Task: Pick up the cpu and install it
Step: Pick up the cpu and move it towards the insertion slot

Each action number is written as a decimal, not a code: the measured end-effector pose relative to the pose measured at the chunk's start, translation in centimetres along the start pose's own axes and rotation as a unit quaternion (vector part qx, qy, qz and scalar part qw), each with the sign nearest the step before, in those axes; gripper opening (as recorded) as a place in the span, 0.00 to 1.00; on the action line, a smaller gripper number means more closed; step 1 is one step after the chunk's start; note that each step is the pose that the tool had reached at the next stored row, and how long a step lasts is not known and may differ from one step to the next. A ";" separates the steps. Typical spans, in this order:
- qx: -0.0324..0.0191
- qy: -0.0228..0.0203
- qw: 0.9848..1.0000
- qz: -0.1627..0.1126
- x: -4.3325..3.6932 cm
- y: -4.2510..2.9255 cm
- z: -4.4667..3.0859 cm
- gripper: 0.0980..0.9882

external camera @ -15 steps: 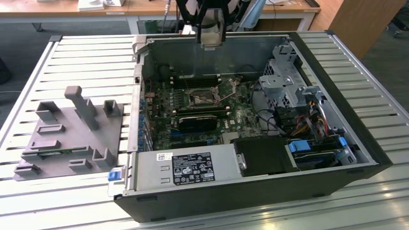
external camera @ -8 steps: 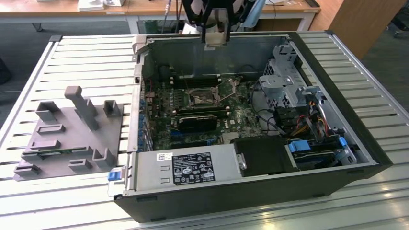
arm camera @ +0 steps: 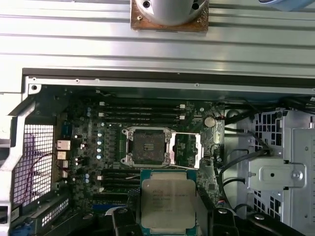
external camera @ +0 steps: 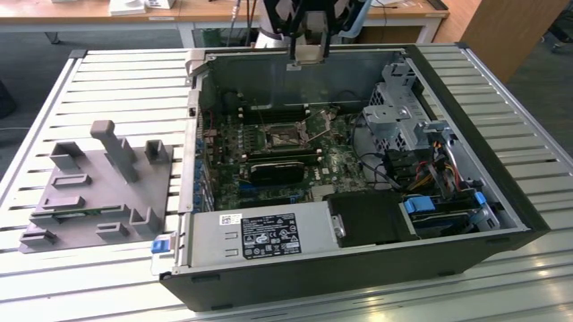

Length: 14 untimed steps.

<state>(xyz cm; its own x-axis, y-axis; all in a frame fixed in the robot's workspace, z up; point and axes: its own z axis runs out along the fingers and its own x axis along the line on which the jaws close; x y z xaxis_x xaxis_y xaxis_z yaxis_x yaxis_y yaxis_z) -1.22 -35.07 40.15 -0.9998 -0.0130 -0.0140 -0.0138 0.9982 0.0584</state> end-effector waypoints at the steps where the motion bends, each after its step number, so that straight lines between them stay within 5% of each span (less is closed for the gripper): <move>1: 0.000 0.000 1.000 0.000 -0.14 0.02 0.01 0.49; 14: 0.000 0.000 1.000 0.000 -1.95 0.20 0.07 0.49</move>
<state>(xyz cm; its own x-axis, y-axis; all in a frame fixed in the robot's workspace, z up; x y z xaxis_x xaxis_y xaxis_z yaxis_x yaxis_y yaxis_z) 0.73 -34.84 40.13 -0.9998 -0.0131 -0.0140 -0.0139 0.9982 0.0584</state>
